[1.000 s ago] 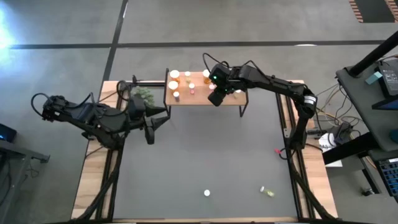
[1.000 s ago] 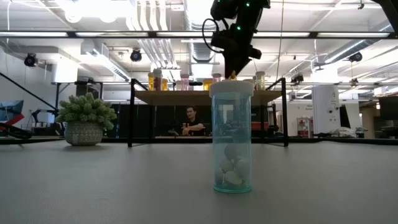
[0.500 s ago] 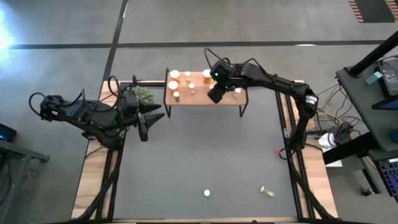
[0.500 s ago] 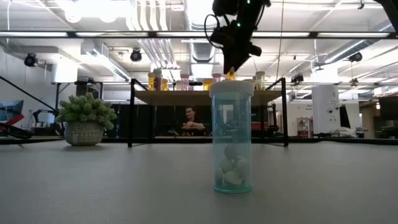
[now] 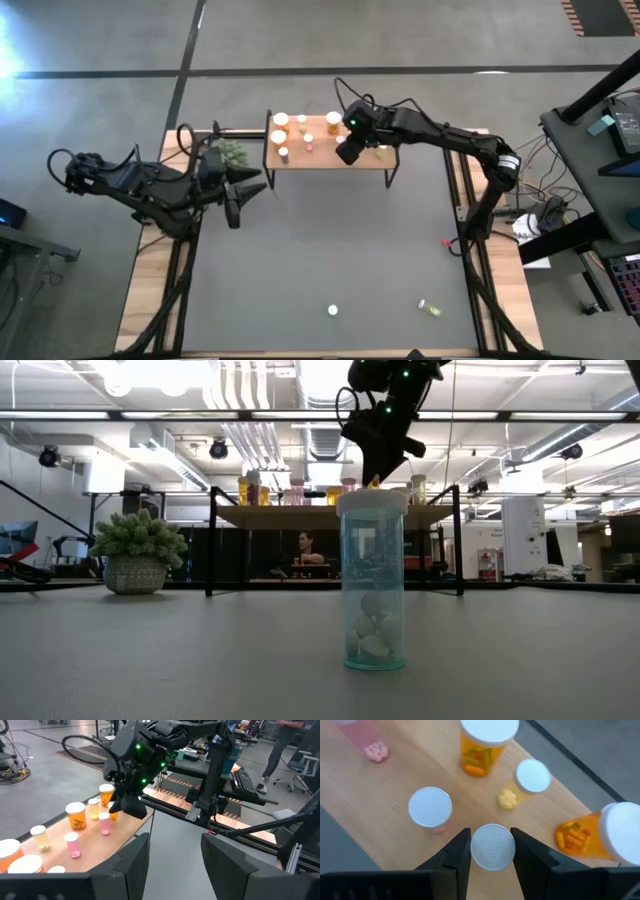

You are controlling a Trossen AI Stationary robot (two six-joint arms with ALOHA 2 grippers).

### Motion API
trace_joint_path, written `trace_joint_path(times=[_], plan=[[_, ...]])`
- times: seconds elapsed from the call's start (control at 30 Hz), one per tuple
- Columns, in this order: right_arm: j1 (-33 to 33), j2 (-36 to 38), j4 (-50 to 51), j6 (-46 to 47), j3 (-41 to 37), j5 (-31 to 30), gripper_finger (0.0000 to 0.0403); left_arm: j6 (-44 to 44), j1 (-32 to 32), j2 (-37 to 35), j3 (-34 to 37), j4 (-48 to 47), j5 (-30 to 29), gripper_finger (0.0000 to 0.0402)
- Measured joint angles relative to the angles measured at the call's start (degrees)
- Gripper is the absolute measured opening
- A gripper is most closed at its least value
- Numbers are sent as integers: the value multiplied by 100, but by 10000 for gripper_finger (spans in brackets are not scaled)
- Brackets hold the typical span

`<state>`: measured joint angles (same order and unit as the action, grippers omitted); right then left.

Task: Pick and place medicine bottles onto shelf by color
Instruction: Put the small orange pill bottle on the shelf

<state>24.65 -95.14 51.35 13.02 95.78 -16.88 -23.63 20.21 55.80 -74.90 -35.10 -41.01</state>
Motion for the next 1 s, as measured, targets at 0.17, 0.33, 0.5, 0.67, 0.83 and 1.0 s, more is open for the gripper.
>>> trace_joint_path(times=[0.17, 0.33, 0.5, 0.67, 0.83, 1.0], plan=[[89, 331, -472, 76, -525, -10, 114, -1, -1, 64, -1, 10, 0, 162], [155, 687, -1027, 361, -1084, 81, 123, -4, -1, 106, -2, 24, -3, 162], [155, 800, -1155, 443, -1280, 84, 120, -8, -1, 110, -2, 44, -159, 162], [152, 745, -1145, 548, -1280, 85, 116, -8, 2, 108, -2, 67, -181, 162], [153, 663, -1186, 596, -1280, 110, 123, -8, 2, 117, -2, 167, -194, 162], [155, 656, -1277, 607, -1280, 172, 125, -3, 1, 121, -2, 165, -197, 162]])
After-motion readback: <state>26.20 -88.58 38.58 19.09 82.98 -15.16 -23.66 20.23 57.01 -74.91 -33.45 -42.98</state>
